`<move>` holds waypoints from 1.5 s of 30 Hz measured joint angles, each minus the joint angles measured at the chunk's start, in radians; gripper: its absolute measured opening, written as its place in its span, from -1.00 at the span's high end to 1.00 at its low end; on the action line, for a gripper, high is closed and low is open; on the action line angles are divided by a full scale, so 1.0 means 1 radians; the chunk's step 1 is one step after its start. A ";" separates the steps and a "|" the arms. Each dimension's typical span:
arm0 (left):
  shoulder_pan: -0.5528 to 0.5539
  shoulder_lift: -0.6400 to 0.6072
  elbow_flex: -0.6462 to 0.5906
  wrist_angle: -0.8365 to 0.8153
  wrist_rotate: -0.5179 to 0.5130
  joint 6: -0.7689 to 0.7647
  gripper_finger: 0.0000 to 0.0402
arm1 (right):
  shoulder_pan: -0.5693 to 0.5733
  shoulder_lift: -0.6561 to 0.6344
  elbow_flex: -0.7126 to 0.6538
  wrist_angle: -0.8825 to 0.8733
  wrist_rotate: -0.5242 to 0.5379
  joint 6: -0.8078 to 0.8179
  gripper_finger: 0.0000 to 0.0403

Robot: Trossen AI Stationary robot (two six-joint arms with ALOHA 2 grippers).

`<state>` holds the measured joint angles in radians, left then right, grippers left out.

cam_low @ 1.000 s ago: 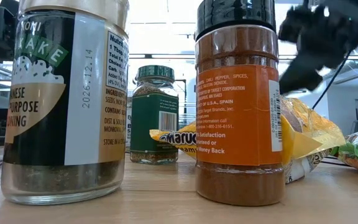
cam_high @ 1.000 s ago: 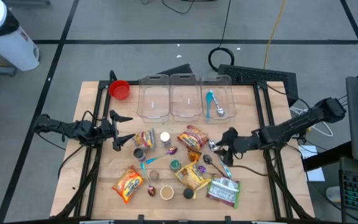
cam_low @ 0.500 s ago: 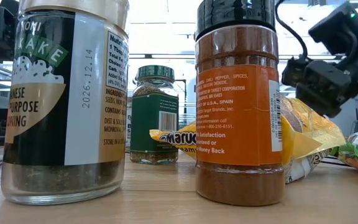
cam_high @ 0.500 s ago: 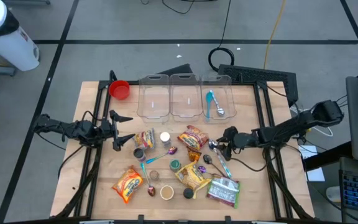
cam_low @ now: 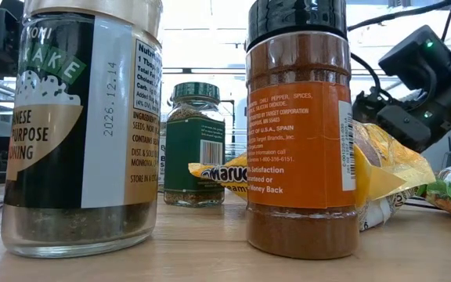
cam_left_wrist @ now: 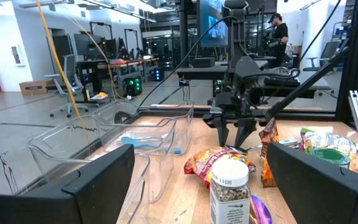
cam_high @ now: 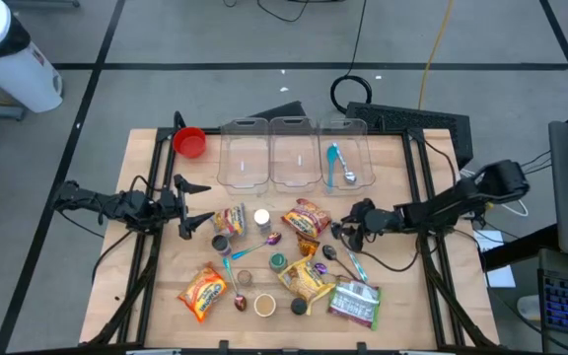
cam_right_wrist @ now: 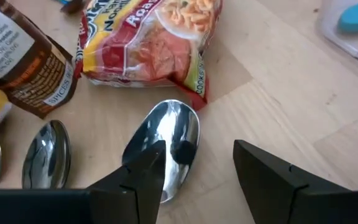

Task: Pick & Place Food Item
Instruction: Put the white spoon into the right transparent bin

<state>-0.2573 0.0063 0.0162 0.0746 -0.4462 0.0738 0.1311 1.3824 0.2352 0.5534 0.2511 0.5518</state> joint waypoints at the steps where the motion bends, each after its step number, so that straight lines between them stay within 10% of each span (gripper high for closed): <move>1: 0.000 0.000 0.000 0.000 0.000 0.000 -0.86 | -0.003 0.007 0.000 0.012 -0.012 -0.009 0.10; 31: 0.000 0.000 0.000 0.000 0.000 0.000 -0.86 | -0.017 0.019 0.000 0.055 -0.179 -0.045 0.80; 45: 0.000 0.000 0.000 0.000 0.000 0.000 -0.86 | -0.046 0.018 0.001 0.046 -0.251 -0.101 0.50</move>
<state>-0.2575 0.0063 0.0162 0.0746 -0.4461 0.0738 0.0849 1.4006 0.2359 0.5999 0.0002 0.4503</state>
